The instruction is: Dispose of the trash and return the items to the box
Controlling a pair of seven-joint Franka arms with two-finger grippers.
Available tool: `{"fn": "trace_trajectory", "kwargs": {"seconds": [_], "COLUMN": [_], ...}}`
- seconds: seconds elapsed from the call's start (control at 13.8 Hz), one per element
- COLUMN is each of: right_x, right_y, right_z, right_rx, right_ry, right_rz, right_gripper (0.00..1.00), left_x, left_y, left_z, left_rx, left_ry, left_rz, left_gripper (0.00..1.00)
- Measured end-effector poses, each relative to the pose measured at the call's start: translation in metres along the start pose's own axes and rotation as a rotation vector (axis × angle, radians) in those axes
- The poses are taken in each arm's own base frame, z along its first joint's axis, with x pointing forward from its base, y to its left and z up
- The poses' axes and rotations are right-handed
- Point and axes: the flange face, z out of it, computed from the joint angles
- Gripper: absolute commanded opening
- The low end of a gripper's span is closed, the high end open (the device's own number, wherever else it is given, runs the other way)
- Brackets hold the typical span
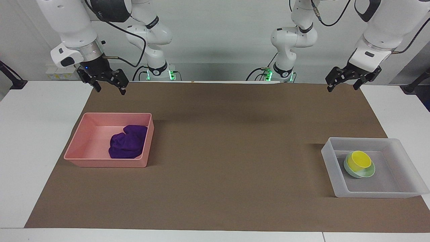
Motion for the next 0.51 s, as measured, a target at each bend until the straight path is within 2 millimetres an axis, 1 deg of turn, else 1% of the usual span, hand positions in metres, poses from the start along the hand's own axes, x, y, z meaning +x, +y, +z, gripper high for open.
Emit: {"fn": "trace_trajectory", "kwargs": {"seconds": [0.36, 0.51], "right_x": [0.000, 0.000], "right_y": [0.000, 0.001], "right_z": [0.000, 0.001], "right_rx": [0.000, 0.000], "right_ry": [-0.001, -0.001], "right_rz": [0.000, 0.001], "right_gripper": [1.00, 1.00], "left_x": [-0.024, -0.026], "left_y": [-0.034, -0.035], "left_z": [-0.013, -0.013], "left_rx": [-0.076, -0.085], "left_ry": [0.016, 0.014], "left_rz": [-0.062, -0.064], "left_gripper": [1.00, 1.00]}}
